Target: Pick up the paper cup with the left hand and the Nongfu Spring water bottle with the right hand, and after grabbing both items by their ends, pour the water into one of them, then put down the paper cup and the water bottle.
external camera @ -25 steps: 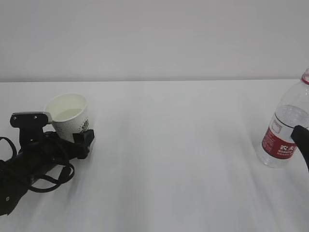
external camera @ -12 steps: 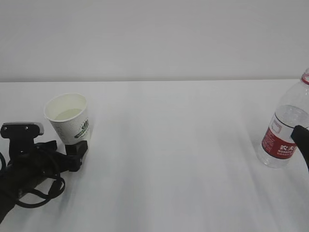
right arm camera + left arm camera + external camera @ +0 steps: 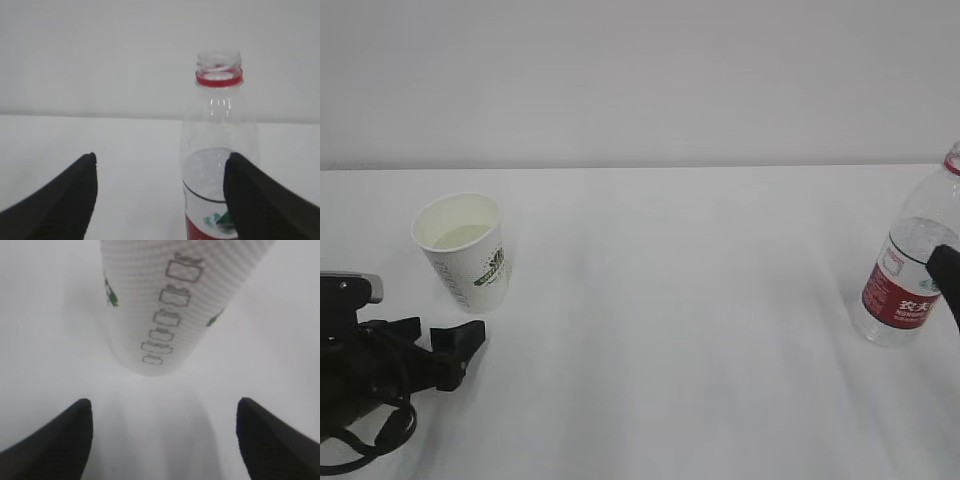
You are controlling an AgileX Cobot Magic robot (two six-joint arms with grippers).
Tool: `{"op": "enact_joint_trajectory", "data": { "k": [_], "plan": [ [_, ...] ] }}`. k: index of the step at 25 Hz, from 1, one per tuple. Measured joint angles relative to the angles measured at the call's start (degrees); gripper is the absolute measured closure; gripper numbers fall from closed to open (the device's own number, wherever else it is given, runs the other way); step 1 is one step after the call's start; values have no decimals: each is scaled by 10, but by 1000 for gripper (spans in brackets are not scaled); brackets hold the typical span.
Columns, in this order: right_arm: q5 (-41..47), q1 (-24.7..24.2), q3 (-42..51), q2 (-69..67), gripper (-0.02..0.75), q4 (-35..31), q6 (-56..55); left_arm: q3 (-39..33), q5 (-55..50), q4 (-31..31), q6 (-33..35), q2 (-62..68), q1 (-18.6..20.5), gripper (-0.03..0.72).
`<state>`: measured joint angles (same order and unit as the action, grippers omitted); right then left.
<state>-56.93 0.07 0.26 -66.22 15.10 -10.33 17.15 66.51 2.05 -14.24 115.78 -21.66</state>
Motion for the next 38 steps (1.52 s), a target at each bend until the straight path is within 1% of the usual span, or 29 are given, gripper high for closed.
{"op": "enact_joint_trajectory", "data": {
  "k": [4,13,18,25,28,31,36,38],
  "plan": [
    [-39,0,0,0,145,3,0,-18,0,-17,-1,-18,0,49],
    [-46,0,0,0,145,3,-2,-35,-1,-31,-1,-91,0,78],
    [-49,0,-3,0,145,-11,-7,-36,-2,-38,-1,-142,0,93],
    [-47,0,-81,0,145,-13,-36,-39,-2,-44,-6,-226,0,98],
    [-30,0,-116,0,145,-10,-48,-40,-2,-44,-7,-262,0,98],
    [6,0,-149,10,145,-5,-58,-40,-2,-42,-7,-297,0,98],
    [118,0,-211,53,145,-1,-61,-38,-2,-30,-7,-342,0,98],
    [148,0,-230,63,145,-1,-62,-30,-2,-21,-7,-354,0,99]
  ]
}}
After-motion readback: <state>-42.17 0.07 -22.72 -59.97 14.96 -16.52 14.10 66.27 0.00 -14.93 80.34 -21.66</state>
